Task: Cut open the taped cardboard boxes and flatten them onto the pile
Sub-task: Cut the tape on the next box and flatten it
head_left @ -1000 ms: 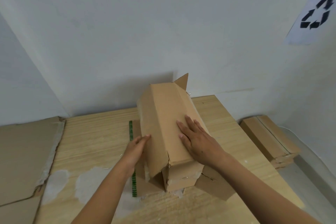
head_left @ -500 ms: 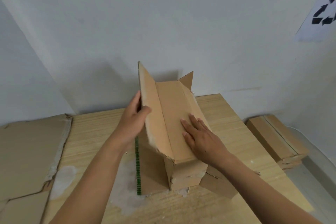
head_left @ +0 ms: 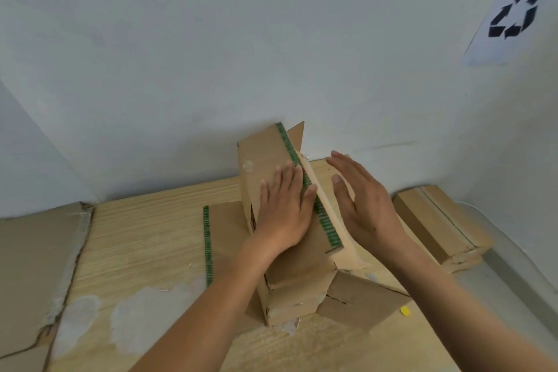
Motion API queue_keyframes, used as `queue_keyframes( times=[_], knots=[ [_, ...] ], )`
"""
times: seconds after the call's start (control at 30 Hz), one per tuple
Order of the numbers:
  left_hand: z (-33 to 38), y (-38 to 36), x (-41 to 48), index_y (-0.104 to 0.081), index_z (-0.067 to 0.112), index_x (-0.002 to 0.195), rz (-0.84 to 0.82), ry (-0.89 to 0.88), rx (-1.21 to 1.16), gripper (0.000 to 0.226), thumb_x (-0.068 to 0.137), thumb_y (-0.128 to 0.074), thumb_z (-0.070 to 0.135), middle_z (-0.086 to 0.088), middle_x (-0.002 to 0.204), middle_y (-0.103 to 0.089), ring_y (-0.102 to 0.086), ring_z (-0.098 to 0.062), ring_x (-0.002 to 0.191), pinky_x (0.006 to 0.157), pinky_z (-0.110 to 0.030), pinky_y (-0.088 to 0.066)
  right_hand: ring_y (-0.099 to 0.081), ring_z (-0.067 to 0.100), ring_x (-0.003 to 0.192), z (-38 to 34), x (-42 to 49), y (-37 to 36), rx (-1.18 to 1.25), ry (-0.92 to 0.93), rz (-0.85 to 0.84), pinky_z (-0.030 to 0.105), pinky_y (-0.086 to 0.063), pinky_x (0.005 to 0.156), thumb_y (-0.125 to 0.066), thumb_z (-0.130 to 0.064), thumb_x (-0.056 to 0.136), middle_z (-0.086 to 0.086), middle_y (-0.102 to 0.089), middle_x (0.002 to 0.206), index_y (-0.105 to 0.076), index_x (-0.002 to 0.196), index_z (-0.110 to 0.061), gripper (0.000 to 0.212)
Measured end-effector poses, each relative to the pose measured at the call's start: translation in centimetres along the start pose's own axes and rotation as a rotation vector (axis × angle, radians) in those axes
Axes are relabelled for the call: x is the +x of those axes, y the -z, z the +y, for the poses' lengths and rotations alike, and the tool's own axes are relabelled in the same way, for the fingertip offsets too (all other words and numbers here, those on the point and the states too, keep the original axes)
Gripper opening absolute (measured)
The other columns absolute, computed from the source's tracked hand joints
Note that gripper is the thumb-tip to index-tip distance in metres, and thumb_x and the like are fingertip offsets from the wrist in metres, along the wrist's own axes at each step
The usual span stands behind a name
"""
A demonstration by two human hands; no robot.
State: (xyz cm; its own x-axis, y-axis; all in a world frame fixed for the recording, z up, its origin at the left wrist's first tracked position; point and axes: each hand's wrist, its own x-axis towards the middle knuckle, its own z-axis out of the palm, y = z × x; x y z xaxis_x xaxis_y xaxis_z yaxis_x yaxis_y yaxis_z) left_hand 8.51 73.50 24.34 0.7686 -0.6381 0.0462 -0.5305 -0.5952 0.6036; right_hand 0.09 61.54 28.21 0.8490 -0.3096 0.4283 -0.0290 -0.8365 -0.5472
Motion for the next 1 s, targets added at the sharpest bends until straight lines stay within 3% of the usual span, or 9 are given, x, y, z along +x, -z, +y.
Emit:
queue_keyframes(
  times=[0.1,0.2,0.3,0.43,0.5,0.6,0.67,0.83,1.0],
  knots=[
    [-1.6,-0.2,0.1,-0.008,0.022,0.153,0.009,-0.064,0.129,0.051,0.105,-0.017,0.034,0.006,0.161,0.0,0.01,-0.009,0.147,0.119,-0.039,0.009,-0.025,0.012,0.142,-0.8,0.8,-1.0,-0.047,0.055,-0.182,0.018,-0.02,0.109,-0.033,-0.034,0.101,-0.002,-0.035,0.151,-0.047,0.139,-0.019,0.043],
    [-2.4,0.4,0.1,-0.021,0.023,0.152,0.036,-0.127,0.03,0.047,0.104,-0.025,0.024,0.011,0.157,-0.019,-0.004,-0.002,0.145,0.119,-0.037,0.007,-0.013,0.018,0.146,-1.4,1.5,-3.4,-0.109,0.088,-0.361,0.037,-0.018,0.117,-0.032,-0.031,0.102,0.004,-0.023,0.156,-0.035,0.145,-0.016,0.045],
    [-3.4,1.4,0.4,-0.038,0.019,0.145,0.097,-0.155,-0.24,0.045,0.101,-0.033,0.008,0.013,0.144,-0.038,-0.024,0.01,0.13,0.12,-0.027,-0.002,-0.01,0.02,0.146,-1.7,2.3,-5.2,-0.057,0.064,-0.438,0.036,-0.015,0.118,-0.027,-0.032,0.103,0.006,-0.019,0.157,-0.026,0.149,-0.015,0.048],
    [-6.1,2.8,0.0,-0.06,0.018,0.127,0.236,-0.053,-0.388,0.042,0.095,-0.041,-0.002,0.014,0.128,-0.054,-0.05,-0.003,0.122,0.1,-0.004,-0.031,0.006,0.014,0.147,-0.9,2.7,-6.2,-0.212,0.102,-0.512,0.027,0.001,0.118,-0.023,-0.042,0.102,0.002,-0.004,0.16,-0.011,0.152,-0.019,0.056],
    [-7.6,3.3,-0.2,-0.06,0.021,0.126,0.311,0.037,-0.422,0.041,0.096,-0.042,0.0,0.011,0.127,-0.057,-0.054,-0.002,0.115,0.089,-0.001,-0.036,0.015,0.013,0.145,-0.4,2.7,-6.6,-0.329,0.095,-0.579,0.028,0.005,0.116,-0.015,-0.053,0.099,0.001,0.007,0.16,-0.007,0.152,-0.023,0.062],
    [-9.9,3.3,0.5,-0.054,0.023,0.132,0.366,0.121,-0.383,0.044,0.095,-0.045,0.0,0.008,0.133,-0.056,-0.05,-0.007,0.124,0.1,-0.02,-0.041,0.021,0.014,0.144,-0.4,2.6,-7.0,-0.366,0.094,-0.62,0.033,0.004,0.118,-0.001,-0.074,0.08,0.0,0.015,0.159,-0.001,0.152,-0.029,0.084],
    [-11.0,3.1,1.4,-0.047,0.023,0.139,0.32,0.184,-0.341,0.048,0.095,-0.05,0.004,0.006,0.139,-0.052,-0.046,-0.011,0.129,0.105,-0.032,-0.039,0.024,0.013,0.142,-0.5,2.7,-7.1,-0.353,0.072,-0.642,0.036,-0.001,0.119,-0.005,-0.073,0.078,-0.003,0.02,0.157,0.002,0.151,-0.034,0.082],
    [-11.3,3.0,3.0,-0.031,0.03,0.146,0.135,0.099,-0.374,0.074,0.085,-0.07,0.018,0.012,0.141,-0.045,-0.041,-0.006,0.127,0.099,-0.023,-0.035,0.028,0.01,0.14,-0.3,2.2,-7.1,-0.34,0.05,-0.655,0.039,-0.015,0.118,-0.008,-0.07,0.082,-0.008,0.025,0.155,0.007,0.149,-0.038,0.077],
    [-12.1,2.7,4.5,-0.024,0.031,0.149,0.177,0.08,-0.359,0.073,0.089,-0.065,0.021,0.007,0.141,-0.047,-0.046,-0.011,0.126,0.099,-0.032,-0.042,0.031,0.006,0.138,-0.3,2.5,-7.2,-0.361,0.057,-0.664,0.038,-0.03,0.112,-0.008,-0.069,0.083,-0.011,0.028,0.154,0.011,0.148,-0.041,0.073]
  ],
)
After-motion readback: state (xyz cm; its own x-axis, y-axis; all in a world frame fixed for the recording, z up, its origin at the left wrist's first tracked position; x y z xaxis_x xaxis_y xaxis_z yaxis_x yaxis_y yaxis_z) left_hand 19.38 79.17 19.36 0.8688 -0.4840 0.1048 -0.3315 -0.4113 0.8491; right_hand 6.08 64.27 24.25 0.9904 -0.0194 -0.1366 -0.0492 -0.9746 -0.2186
